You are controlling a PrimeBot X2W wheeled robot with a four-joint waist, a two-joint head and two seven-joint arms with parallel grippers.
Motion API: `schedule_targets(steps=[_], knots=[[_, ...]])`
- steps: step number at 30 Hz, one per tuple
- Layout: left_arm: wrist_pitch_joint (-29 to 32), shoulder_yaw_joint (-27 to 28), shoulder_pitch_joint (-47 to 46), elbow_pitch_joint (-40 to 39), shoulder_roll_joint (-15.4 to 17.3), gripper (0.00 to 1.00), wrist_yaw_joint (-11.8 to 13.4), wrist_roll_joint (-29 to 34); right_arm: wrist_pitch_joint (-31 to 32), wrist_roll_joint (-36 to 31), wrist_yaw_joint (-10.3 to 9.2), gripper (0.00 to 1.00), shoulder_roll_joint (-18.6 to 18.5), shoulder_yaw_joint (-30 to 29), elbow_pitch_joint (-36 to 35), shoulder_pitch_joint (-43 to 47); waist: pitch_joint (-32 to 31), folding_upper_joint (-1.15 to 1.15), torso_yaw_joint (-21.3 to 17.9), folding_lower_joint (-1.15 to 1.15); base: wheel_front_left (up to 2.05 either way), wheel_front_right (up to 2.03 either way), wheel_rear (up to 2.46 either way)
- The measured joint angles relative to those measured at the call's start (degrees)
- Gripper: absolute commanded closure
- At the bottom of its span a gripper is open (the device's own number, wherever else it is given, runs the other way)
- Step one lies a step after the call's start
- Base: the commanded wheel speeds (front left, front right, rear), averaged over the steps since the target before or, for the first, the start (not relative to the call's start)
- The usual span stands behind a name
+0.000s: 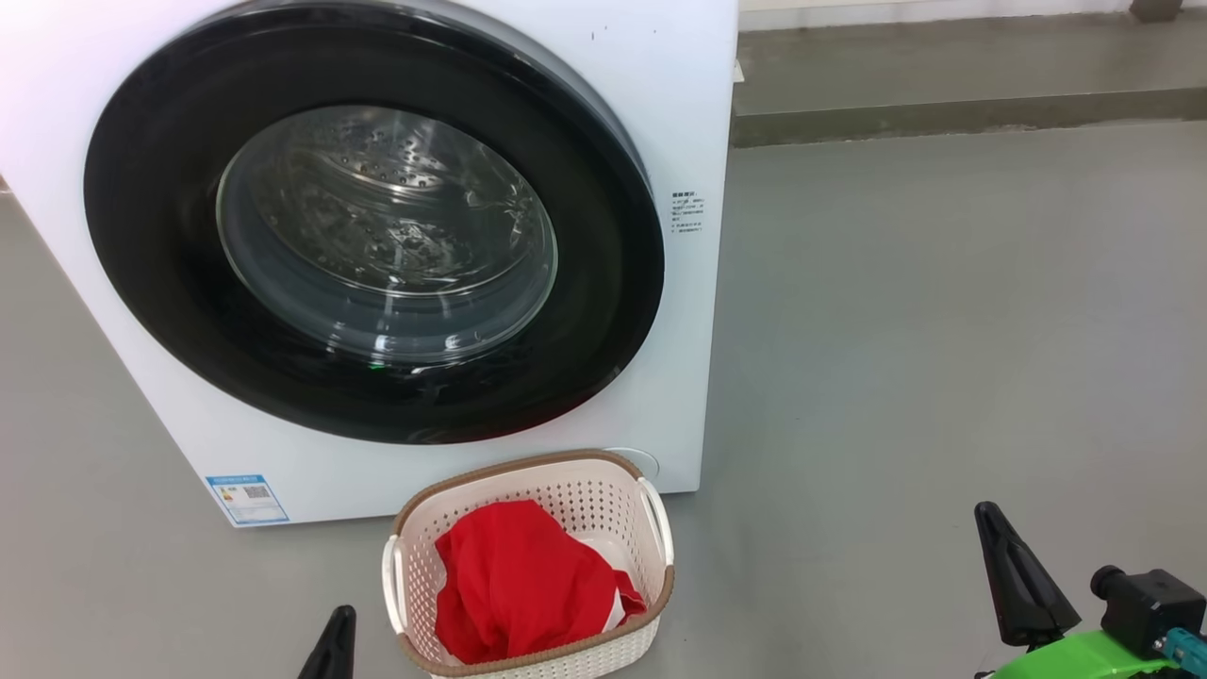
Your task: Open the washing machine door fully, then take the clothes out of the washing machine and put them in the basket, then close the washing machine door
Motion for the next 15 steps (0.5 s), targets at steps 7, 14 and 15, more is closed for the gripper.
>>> schedule_targets(steps=[7,14,15], knots=[[1.01,0.20,-0.03,-0.02,-0.01,1.00,0.00,-4.07,1.04,3.83,0.00,1.00,0.11,-0.18,-0.09,-0.07,0.31,0.00,0.17,0.01,0.00,0.00,0.00],[2.18,0.42,-0.09,-0.05,-0.03,1.00,0.00,-7.60,2.08,7.32,0.00,1.00,0.27,-0.34,-0.09,-0.10,0.68,0.00,0.31,0.01,0.00,0.00,0.00],[2.30,0.46,-0.12,-0.05,-0.04,1.00,0.00,-8.10,2.19,7.71,0.00,1.00,0.33,-0.36,-0.09,-0.12,0.73,0.00,0.33,0.01,0.00,0.00,0.00]])
